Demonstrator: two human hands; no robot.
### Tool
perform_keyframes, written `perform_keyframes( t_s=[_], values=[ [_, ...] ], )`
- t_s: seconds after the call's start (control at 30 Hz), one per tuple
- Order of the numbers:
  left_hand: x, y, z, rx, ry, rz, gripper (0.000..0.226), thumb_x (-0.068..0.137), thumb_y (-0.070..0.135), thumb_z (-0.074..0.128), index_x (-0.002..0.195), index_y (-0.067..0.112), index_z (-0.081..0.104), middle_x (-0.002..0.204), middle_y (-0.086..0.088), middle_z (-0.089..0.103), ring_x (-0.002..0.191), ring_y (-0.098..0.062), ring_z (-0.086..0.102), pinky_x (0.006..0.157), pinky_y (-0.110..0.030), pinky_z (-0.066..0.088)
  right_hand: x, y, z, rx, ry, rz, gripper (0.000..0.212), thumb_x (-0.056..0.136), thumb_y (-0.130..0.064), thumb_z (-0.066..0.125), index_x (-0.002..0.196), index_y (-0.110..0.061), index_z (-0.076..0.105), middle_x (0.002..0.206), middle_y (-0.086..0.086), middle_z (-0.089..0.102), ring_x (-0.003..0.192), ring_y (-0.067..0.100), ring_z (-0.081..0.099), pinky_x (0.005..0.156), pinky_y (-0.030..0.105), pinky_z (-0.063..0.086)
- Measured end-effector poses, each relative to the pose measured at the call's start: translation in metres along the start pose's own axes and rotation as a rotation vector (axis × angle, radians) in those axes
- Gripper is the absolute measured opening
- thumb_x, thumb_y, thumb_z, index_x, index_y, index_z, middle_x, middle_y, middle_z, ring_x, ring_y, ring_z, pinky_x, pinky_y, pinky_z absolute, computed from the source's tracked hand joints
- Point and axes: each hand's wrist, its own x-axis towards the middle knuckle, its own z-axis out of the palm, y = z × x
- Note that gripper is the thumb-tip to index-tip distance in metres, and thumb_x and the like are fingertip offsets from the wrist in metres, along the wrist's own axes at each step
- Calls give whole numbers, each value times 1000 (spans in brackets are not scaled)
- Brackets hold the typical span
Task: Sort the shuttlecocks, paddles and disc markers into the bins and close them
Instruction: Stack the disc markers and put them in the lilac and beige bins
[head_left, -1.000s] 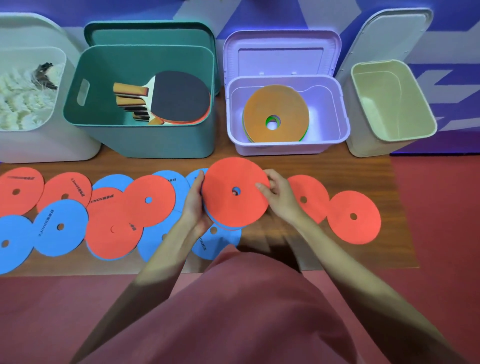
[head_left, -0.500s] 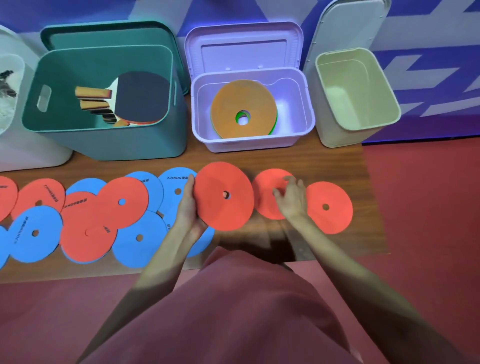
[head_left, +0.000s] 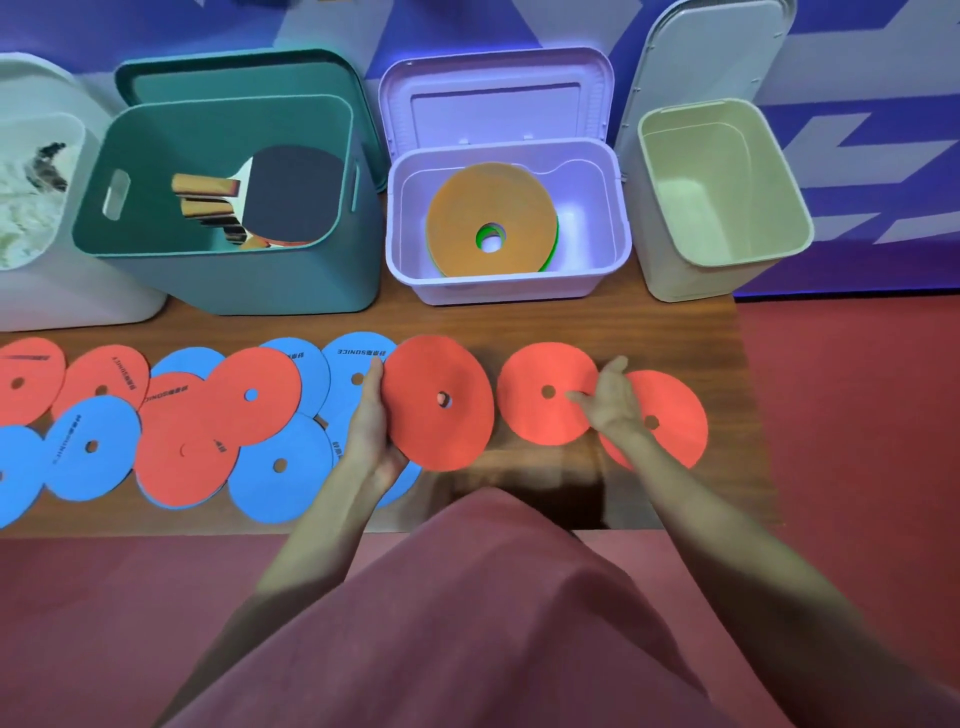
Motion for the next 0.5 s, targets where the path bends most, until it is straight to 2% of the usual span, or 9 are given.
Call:
perform_keyframes(
  t_s=[0.1,0.17,0.23,0.3,0.4,0.5],
  values=[
    [0,1,-3,-1,13,12,40,93,58,45,110,26,64,94,2,75,94,-18,68,81,-40,53,-5,-1,-13,-116,39,-46,35,97,-19,50,124,4,52,123,24,57,115,38,53,92,37,41],
    [0,2,-5,3,24,31,40,92,58,46,110,27,64,95,3,74,94,-18,68,81,-40,53,-2,0,-16,-145,94,-123,25,96,-15,50,113,2,59,110,22,64,105,36,59,84,36,43],
    [0,3,-6,13,25,49,44,92,59,46,116,26,63,103,2,72,98,-18,67,81,-40,52,0,-3,-22,-40,195,-243,14,92,-7,52,97,1,62,87,15,65,83,29,60,71,34,41],
    [2,4,-6,23,25,57,49,91,60,46,124,26,60,113,1,70,104,-20,66,83,-40,52,-1,-9,-31,206,232,-318,9,91,-5,53,93,-2,62,77,8,58,71,20,51,63,29,37],
    [2,5,0,10,18,51,49,92,59,45,123,24,62,115,0,69,105,-19,65,83,-40,52,-14,-27,-43,667,46,-269,8,95,-13,53,99,-16,60,70,0,57,56,8,47,48,20,38],
    [-4,4,12,-16,-18,45,43,95,56,42,116,24,64,107,2,71,99,-17,66,80,-38,52,-25,-40,-34,710,-145,-291,10,96,-16,52,103,-17,60,52,-12,48,40,1,32,38,14,25]
  ],
)
